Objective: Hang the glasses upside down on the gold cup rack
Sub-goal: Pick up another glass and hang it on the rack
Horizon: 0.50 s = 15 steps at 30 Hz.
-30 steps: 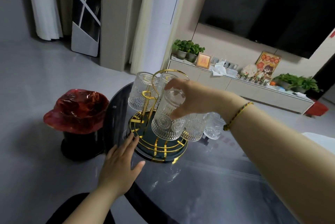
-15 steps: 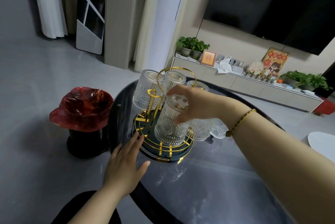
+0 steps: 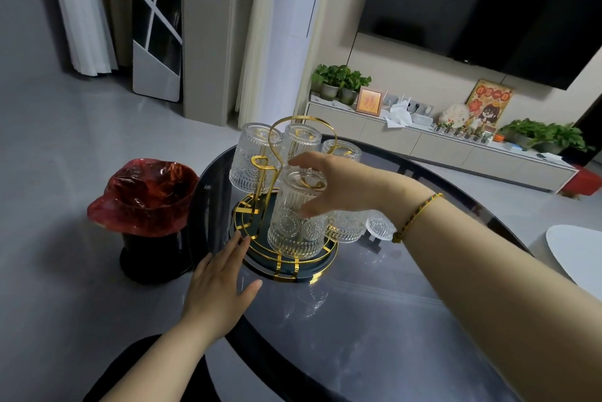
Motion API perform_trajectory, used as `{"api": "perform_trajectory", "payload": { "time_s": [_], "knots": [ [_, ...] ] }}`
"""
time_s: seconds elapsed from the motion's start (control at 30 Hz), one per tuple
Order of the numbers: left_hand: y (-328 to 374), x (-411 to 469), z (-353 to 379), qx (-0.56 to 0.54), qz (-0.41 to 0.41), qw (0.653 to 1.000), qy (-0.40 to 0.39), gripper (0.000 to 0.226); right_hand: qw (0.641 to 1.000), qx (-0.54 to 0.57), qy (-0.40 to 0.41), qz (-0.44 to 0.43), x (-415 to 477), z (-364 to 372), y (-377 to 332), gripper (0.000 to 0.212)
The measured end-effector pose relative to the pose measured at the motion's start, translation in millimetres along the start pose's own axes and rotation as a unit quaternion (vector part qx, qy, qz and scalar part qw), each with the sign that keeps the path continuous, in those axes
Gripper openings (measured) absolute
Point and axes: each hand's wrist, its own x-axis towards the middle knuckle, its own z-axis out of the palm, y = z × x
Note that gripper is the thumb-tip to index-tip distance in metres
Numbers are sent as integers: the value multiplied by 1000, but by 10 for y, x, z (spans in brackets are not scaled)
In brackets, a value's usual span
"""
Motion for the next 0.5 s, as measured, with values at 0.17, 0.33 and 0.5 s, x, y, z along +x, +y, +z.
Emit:
{"api": "perform_trajectory", "payload": {
  "time_s": [0.17, 0.33, 0.5],
  "knots": [
    [26, -13, 25, 6, -9, 1000, -9, 73, 1000, -13, -1, 6, -44, 1, -9, 82],
    [19, -35, 43, 18, -10, 1000, 0, 72, 999, -43, -22, 10, -6, -10, -27, 79],
    [40, -32, 44, 30, -15, 999, 9, 73, 999, -48, -13, 7, -29, 0, 23, 79]
  ]
}}
